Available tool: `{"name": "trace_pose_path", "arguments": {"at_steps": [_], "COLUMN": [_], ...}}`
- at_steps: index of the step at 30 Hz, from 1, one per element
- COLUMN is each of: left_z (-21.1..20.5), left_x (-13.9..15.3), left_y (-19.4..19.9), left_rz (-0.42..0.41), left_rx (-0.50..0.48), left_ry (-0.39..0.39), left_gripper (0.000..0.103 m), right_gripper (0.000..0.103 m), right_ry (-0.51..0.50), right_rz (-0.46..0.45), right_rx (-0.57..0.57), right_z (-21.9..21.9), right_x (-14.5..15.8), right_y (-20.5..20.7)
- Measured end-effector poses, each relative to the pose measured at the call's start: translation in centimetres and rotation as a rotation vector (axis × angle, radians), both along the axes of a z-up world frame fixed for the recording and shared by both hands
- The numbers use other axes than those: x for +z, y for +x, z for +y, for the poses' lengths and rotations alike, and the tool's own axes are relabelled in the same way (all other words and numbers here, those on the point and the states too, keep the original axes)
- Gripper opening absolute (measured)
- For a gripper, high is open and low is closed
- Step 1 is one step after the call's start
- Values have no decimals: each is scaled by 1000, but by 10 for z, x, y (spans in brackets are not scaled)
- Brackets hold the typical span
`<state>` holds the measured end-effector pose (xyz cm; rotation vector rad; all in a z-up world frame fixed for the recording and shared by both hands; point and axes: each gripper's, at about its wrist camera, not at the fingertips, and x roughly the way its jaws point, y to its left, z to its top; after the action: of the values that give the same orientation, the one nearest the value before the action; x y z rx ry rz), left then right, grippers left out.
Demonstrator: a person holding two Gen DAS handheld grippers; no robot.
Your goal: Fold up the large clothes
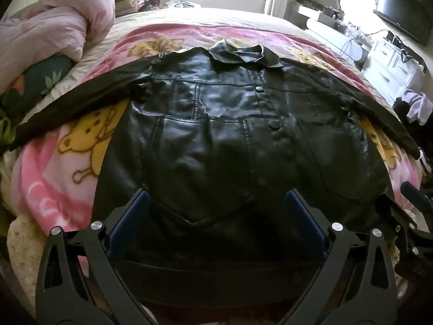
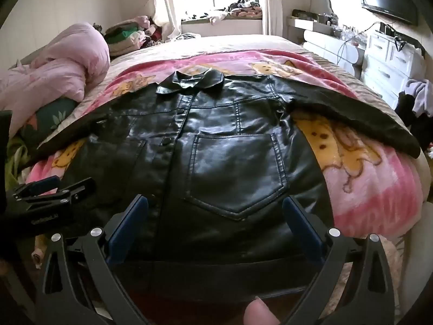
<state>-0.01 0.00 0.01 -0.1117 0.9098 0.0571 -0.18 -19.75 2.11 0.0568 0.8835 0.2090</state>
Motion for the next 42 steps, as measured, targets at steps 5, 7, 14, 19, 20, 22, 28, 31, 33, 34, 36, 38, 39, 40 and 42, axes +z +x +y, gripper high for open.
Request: {"name": "trace_pose_path", "arguments": {"at_steps": [5, 7, 14, 19, 20, 22, 28, 31, 33, 34, 36, 38, 39, 40, 42], "left_z": [1, 0, -1, -3, -3, -3, 4, 3, 3, 3, 3, 3, 3, 3, 4], "left_x": [0, 0, -4, 3, 3, 3, 10, 9, 10, 9, 9, 9, 9, 10, 12], "left_y": [-1, 0, -6, -2, -2, -2, 0, 0, 0, 0, 0, 0, 0, 0, -1], "left_rz": [-2, 2, -2, -2, -3, -4, -9, -9, -10, -10, -10, -10, -11, -13, -14], "left_rx": [1, 1, 3, 2, 1, -1, -3, -2, -2, -2, -2, -3, -3, -2, -3], "left_ry": [-1, 3, 1, 2, 2, 3, 7, 7, 8, 9, 7, 9, 9, 9, 12], "left_gripper": [94, 94, 94, 94, 94, 94, 94, 94, 94, 94, 94, 94, 94, 94, 94], "right_gripper": [99, 99, 99, 99, 99, 99, 99, 99, 99, 99, 99, 99, 99, 99, 99], "right_ry": [-8, 2, 13, 11, 12, 13, 15, 13, 19, 19, 20, 19, 20, 21, 22], "right_rz": [2, 2, 15, 16, 17, 19, 18, 18, 24, 23, 24, 24, 23, 23, 23], "right_rx": [-6, -3, -3, 0, -1, -2, -8, -8, -9, -9, -9, -10, -8, -8, -8], "right_z": [1, -1, 0, 1, 1, 1, 0, 0, 0, 0, -1, -1, -1, 0, -1], "right_x": [1, 1, 2, -2, -3, -3, -1, 0, 0, 0, 0, 0, 0, 0, 1], "right_y": [-1, -1, -3, -2, -1, -1, -2, -2, -2, -2, -2, -2, -2, -2, -2]}}
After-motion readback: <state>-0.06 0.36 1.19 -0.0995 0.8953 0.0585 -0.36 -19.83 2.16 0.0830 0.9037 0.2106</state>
